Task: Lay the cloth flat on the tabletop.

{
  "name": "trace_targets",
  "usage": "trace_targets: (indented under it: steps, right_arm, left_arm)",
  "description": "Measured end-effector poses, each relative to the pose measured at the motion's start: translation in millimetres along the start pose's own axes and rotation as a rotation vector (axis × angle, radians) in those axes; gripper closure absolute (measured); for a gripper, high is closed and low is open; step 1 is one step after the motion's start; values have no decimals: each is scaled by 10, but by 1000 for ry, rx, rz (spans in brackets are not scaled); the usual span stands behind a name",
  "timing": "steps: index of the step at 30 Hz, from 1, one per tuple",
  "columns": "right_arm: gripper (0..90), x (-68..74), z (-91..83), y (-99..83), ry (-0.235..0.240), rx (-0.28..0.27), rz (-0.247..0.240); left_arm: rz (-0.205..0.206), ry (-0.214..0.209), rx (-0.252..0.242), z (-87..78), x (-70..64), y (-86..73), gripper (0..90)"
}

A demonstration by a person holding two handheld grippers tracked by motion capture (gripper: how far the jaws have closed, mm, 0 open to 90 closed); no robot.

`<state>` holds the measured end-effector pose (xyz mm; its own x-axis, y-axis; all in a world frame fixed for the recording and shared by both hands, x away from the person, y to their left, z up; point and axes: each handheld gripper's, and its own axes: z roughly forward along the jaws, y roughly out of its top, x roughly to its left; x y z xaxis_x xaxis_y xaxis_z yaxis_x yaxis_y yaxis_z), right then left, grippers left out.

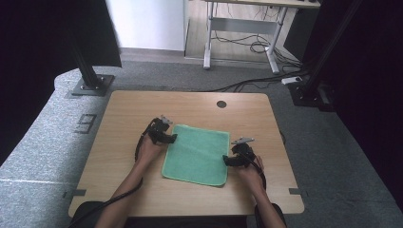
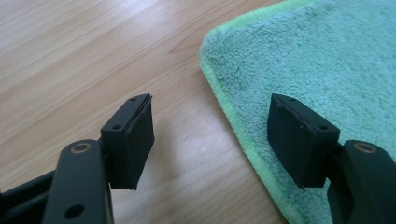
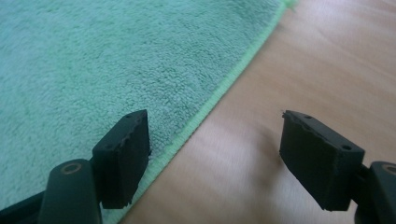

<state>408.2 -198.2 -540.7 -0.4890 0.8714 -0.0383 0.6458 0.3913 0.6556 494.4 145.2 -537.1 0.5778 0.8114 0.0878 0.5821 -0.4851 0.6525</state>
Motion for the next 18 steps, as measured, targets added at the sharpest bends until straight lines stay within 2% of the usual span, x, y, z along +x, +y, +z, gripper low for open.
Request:
trace_targets:
  steps: [2, 4, 6, 9, 13, 15, 18]
  right_arm:
    - [241, -21, 31, 28, 4, -2, 8]
    - [240, -71, 107, 98, 9, -9, 20]
    - [237, -91, 144, 132, 13, -13, 24]
    - [238, -118, 185, 174, 20, -17, 22]
    - [242, -124, 124, 154, 30, -33, 15]
    - [242, -122, 62, 114, 41, -32, 16]
    - [242, -125, 52, 65, 49, -12, 13]
  left_arm:
    - [-9, 3, -1, -11, 26, -19, 318]
    - [-35, 22, -5, -53, 114, -70, 309]
    - [-38, 20, -13, -77, 126, -80, 309]
    - [-63, -42, -54, -180, 113, -118, 298]
    - [-26, -88, -45, -304, -33, -243, 261]
    - [7, -92, -27, -343, -111, -342, 243]
    - [19, -79, -12, -360, -167, -440, 230]
